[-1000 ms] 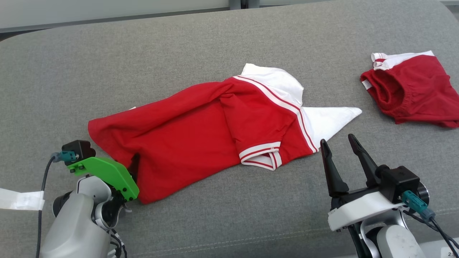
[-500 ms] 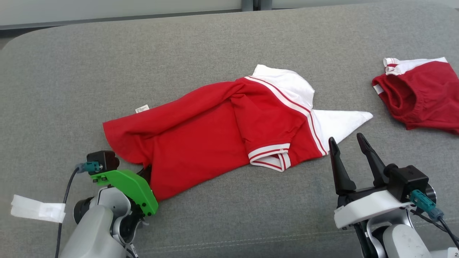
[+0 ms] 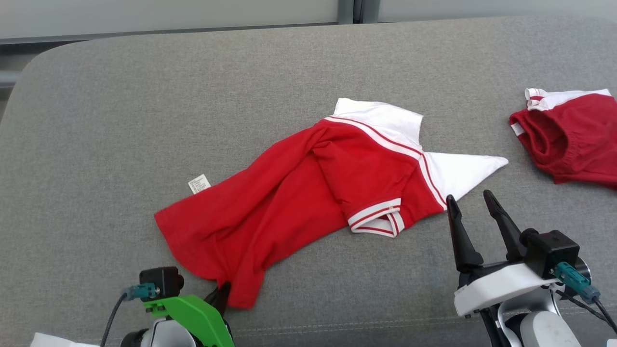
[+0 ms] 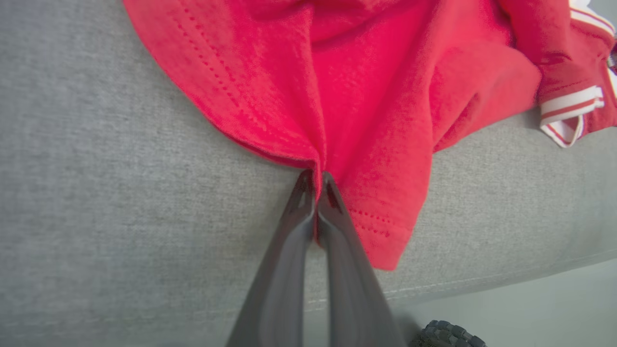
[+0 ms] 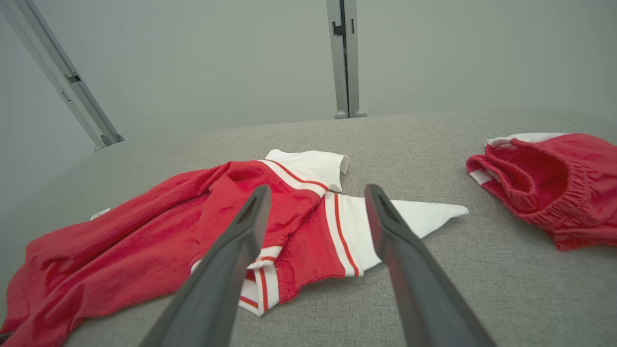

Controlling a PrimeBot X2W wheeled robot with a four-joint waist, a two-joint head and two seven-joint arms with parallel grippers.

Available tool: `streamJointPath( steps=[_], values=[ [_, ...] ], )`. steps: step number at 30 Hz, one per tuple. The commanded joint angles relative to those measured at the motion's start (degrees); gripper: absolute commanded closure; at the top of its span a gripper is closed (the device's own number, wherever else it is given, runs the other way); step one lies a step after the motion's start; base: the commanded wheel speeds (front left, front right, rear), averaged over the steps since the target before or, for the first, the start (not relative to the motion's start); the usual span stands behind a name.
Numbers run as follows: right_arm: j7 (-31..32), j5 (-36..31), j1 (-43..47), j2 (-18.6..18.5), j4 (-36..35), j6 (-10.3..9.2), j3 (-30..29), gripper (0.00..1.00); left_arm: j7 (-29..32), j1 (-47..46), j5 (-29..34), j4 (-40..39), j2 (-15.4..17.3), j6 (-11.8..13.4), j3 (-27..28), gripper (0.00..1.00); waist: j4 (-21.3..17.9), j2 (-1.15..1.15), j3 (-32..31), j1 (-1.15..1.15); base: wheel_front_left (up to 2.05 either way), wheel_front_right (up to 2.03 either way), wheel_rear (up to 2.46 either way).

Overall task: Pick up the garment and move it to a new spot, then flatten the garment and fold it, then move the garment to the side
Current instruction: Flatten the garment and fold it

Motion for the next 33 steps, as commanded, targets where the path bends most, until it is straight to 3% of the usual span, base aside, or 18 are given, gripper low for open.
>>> streamJointPath(
  steps=[1,7,8,9,21,27,33],
  values=[
    [0.3,0.4,1.0,-0.1,-0.5,-0.07,-0.5,0.00,1.2,2.6,-0.8,-2.3,0.4,0.8,-0.3,1.00,0.3,0.00,-0.1,0.00,0.00,0.00,0.00],
    [1.2,0.7,1.9,-0.1,-1.2,-0.07,-0.9,0.00,3.4,6.7,-1.8,-7.3,0.6,2.6,-0.7,1.00,0.6,0.00,-0.2,0.00,0.00,0.00,0.00],
    [1.3,0.7,1.9,-0.1,-1.3,-0.07,-0.9,0.00,3.5,7.1,-1.9,-7.7,0.7,3.0,-0.7,0.57,0.6,0.00,-0.2,0.00,0.00,0.00,0.00],
    [1.3,0.7,1.9,-0.1,-1.4,-0.07,-0.9,0.00,3.2,7.2,-1.5,-8.2,0.8,3.4,-0.5,0.00,0.5,0.00,-0.3,0.00,0.00,0.00,0.00],
    [0.8,0.1,0.5,-0.1,-1.6,-0.07,-3.0,0.00,1.0,8.4,-0.1,-16.6,4.7,6.9,3.8,0.00,-0.5,0.00,-1.6,0.00,0.00,0.00,0.00],
    [0.0,0.1,-1.8,-0.1,-0.3,-0.07,-5.1,0.00,-6.4,6.6,2.8,-22.3,6.2,10.1,9.2,0.00,-0.3,0.00,-2.7,0.00,0.00,0.00,0.00],
    [0.0,-1.2,-4.4,-0.1,1.2,-0.07,-6.1,0.00,-13.4,4.1,6.0,-23.3,7.0,9.5,10.9,0.00,0.3,0.00,-3.9,0.00,0.00,0.00,0.00]
  ],
)
